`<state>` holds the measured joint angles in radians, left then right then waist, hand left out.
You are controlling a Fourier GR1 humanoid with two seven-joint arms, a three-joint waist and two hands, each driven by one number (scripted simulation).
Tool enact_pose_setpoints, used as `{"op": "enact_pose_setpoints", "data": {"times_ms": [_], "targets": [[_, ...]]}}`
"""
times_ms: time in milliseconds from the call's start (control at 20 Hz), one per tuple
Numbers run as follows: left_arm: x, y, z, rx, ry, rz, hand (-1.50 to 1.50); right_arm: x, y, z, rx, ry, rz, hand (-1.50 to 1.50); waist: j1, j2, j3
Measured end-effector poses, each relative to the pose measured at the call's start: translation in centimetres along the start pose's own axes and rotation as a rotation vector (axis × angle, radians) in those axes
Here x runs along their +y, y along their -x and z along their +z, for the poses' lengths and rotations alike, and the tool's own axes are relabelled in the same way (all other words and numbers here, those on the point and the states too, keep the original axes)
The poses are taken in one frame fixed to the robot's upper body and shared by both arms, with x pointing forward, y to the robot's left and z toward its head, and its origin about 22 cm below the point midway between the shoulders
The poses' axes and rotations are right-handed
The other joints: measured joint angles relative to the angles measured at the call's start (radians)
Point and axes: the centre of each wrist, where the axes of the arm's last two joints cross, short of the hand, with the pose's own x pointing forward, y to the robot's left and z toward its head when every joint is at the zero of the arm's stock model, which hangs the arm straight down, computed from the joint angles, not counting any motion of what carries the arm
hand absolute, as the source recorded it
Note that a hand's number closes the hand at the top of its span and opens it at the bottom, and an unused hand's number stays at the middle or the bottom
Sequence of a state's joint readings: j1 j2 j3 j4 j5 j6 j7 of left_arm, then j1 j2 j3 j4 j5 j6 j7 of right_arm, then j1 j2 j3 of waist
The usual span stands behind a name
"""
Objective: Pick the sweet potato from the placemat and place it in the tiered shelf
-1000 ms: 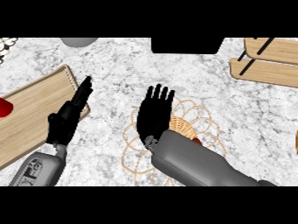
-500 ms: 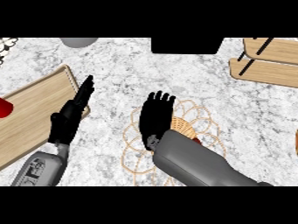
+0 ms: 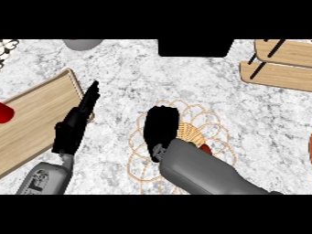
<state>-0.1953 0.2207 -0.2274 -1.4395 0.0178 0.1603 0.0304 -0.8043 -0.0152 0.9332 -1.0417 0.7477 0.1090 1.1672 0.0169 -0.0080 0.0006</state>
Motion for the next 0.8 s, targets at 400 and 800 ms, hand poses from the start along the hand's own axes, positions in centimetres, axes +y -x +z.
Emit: {"op": "enact_pose_setpoints", "data": {"times_ms": [400,800], "targets": [[1.1,0.8,0.6,0.017,-0.028,0.001,0.0,-1.2,6.6,-2.1,0.009,-0.06,-0.333,1.5,-0.035,0.001,0.001],[2.0,0.6,0.5,0.017,-0.028,0.008,0.0,-3.3,12.0,-0.1,-0.006,0.058,-0.692,1.5,-0.041,0.002,0.0]]}}
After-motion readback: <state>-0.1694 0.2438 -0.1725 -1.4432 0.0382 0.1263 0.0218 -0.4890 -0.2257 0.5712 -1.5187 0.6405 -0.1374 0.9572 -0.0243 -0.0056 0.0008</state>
